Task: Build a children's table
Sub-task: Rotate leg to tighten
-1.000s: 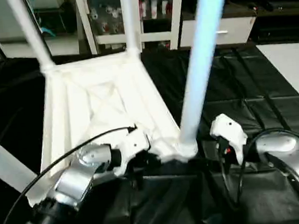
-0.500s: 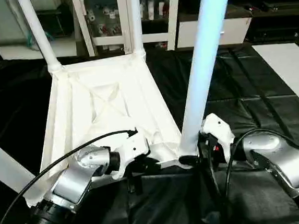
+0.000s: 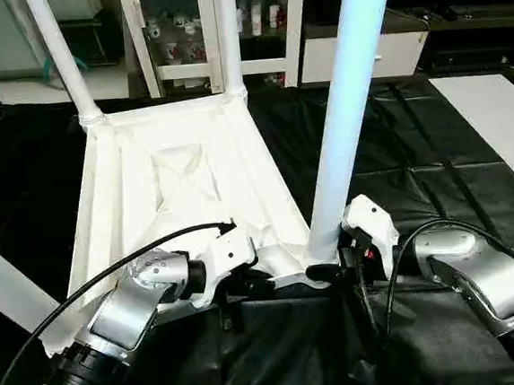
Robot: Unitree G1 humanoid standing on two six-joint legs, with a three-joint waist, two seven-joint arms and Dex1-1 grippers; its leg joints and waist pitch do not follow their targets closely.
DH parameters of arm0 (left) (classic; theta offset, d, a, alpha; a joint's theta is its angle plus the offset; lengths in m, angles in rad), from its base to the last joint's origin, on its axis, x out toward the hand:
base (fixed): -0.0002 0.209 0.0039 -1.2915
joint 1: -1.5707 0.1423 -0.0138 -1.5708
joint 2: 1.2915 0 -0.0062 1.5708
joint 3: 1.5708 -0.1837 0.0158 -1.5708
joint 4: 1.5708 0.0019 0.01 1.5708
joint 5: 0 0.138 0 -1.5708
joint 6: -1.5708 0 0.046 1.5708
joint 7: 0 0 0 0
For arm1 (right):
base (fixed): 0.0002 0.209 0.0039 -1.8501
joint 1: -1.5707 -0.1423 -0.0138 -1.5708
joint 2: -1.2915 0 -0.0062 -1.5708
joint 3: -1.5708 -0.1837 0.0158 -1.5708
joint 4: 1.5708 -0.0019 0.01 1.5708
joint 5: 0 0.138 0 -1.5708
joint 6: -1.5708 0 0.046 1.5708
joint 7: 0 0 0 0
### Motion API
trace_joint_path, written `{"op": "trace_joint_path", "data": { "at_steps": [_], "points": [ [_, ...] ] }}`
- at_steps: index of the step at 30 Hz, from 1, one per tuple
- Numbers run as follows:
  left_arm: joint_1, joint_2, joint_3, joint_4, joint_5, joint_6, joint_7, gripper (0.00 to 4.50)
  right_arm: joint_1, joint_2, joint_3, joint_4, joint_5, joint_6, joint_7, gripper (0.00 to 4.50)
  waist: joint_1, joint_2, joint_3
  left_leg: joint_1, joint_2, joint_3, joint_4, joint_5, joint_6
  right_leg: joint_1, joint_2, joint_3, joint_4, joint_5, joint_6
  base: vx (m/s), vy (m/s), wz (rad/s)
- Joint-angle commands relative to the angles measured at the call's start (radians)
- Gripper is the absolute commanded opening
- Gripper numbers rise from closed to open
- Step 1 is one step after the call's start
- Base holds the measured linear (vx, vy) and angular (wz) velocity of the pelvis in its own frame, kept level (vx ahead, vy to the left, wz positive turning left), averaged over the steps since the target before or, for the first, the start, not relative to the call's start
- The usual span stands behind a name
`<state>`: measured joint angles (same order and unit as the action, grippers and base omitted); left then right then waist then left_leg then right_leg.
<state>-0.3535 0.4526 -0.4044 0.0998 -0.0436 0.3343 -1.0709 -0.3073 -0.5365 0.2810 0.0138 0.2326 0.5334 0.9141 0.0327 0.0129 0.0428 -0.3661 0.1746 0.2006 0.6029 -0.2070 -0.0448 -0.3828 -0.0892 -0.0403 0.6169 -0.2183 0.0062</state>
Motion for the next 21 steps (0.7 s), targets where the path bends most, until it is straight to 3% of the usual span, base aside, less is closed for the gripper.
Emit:
{"op": "trace_joint_path", "data": {
  "at_steps": [1, 5, 6, 7, 10, 13, 16, 18, 21],
  "points": [
    [0.015, -0.006, -0.042, -0.032, -0.008, 0.007, -0.039, 0.00, -0.012, 0.012, -0.008, 0.018, -0.006, -0.008, -0.016, 2.73, 0.000, -0.006, -0.054, 0.013, 0.057, -0.025, -0.072, -0.127, 0.051, 0.036, -0.052, 0.040, -0.063, -0.050, -0.266, 0.000, 0.000, 0.00],
    [-0.004, -0.065, -0.008, 0.014, 0.001, -0.010, 0.055, 0.00, -0.025, 0.110, -0.060, 0.133, -0.055, -0.074, -0.199, 2.72, -0.007, -0.006, -0.051, 0.009, 0.054, -0.027, -0.075, -0.156, 0.030, 0.037, -0.053, 0.039, -0.069, -0.096, -0.262, 0.000, 0.000, 0.00],
    [-0.011, -0.080, -0.001, 0.029, 0.007, -0.015, 0.081, 0.00, -0.029, 0.132, -0.073, 0.161, -0.065, -0.084, -0.243, 2.72, -0.014, -0.008, -0.051, 0.013, 0.053, -0.026, -0.076, -0.177, 0.016, 0.031, -0.052, 0.040, -0.074, -0.133, -0.255, 0.000, 0.000, 0.00],
    [-0.042, -0.125, 0.015, 0.086, 0.024, -0.006, 0.153, 0.00, -0.045, 0.192, -0.110, 0.232, -0.071, -0.071, -0.354, 2.72, -0.017, -0.007, -0.052, 0.012, 0.053, -0.027, -0.077, -0.180, 0.010, 0.032, -0.051, 0.040, -0.074, -0.142, -0.252, 0.000, 0.000, 0.00],
    [-0.073, -0.165, 0.020, 0.141, 0.038, 0.013, 0.206, 0.00, -0.062, 0.249, -0.146, 0.292, -0.070, -0.056, -0.453, 2.72, -0.027, -0.009, -0.049, 0.013, 0.050, -0.030, -0.079, -0.225, -0.012, 0.030, -0.051, 0.040, -0.083, -0.222, -0.227, 0.000, 0.000, 0.00],
    [-0.133, -0.245, 0.035, 0.242, 0.056, 0.068, 0.305, 0.00, -0.099, 0.337, -0.182, 0.372, -0.079, -0.060, -0.594, 2.72, -0.029, -0.004, -0.052, 0.015, 0.048, -0.029, -0.078, -0.220, -0.020, 0.026, -0.051, 0.040, -0.083, -0.224, -0.219, 0.000, 0.000, 0.00],
    [-0.199, -0.334, 0.074, 0.368, 0.091, 0.105, 0.468, 0.00, -0.142, 0.416, -0.202, 0.447, -0.118, -0.073, -0.754, 2.72, -0.029, -0.004, -0.056, 0.012, 0.046, -0.027, -0.076, -0.182, -0.014, 0.027, -0.049, 0.041, -0.082, -0.157, -0.226, 0.000, 0.000, 0.00],
    [-0.242, -0.389, 0.101, 0.461, 0.120, 0.088, 0.585, 0.00, -0.174, 0.487, -0.221, 0.504, -0.129, -0.083, -0.858, 2.71, -0.027, -0.002, -0.058, 0.013, 0.044, -0.025, -0.073, -0.165, -0.001, 0.026, -0.052, 0.041, -0.083, -0.140, -0.232, 0.000, 0.000, 0.00],
    [-0.262, -0.410, 0.108, 0.498, 0.135, 0.056, 0.644, 0.00, -0.188, 0.529, -0.219, 0.525, -0.132, -0.103, -0.899, 2.70, -0.018, -0.004, -0.059, 0.011, 0.045, -0.027, -0.075, -0.146, 0.016, 0.033, -0.052, 0.038, -0.082, -0.113, -0.226, 0.000, 0.000, 0.00]
  ]
}}
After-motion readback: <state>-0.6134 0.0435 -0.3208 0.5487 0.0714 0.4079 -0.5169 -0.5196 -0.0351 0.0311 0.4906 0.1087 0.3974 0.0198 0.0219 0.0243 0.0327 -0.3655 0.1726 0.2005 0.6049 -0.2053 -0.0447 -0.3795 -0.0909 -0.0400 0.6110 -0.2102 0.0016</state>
